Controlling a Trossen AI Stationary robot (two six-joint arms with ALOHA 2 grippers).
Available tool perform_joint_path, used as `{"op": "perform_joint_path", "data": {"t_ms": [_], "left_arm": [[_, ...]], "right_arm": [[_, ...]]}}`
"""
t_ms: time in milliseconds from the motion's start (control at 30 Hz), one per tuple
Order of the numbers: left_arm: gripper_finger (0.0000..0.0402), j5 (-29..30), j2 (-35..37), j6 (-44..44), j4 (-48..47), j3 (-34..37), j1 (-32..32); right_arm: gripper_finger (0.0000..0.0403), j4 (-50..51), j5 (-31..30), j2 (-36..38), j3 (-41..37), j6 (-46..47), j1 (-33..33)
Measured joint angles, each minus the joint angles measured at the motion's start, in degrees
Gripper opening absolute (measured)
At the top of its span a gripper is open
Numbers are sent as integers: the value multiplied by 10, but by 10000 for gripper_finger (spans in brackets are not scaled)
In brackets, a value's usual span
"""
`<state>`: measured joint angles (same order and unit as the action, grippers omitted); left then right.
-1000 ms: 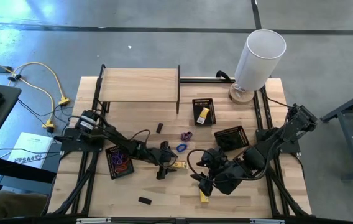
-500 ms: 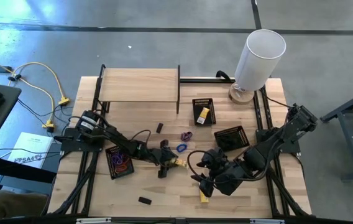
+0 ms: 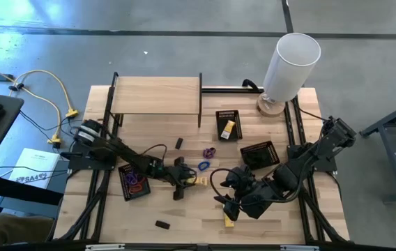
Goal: Pick & Place Office Desk Supplies
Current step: Put the crayon box into the top black bin
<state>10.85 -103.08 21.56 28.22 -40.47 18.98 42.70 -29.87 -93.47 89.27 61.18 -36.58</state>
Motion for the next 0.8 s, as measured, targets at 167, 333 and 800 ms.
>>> {"op": "perform_joint_path", "data": {"t_ms": [167, 333, 800], "left_arm": [[120, 4, 94, 18, -109, 0, -2], [120, 15, 197, -15, -165, -1, 8], [120, 154, 352, -131, -208, -28, 87]], "right_arm": [[254, 0, 0, 0, 0, 3, 0], [254, 8, -3, 0, 0, 48, 10], [254, 9, 28, 0, 0, 259, 92]]}}
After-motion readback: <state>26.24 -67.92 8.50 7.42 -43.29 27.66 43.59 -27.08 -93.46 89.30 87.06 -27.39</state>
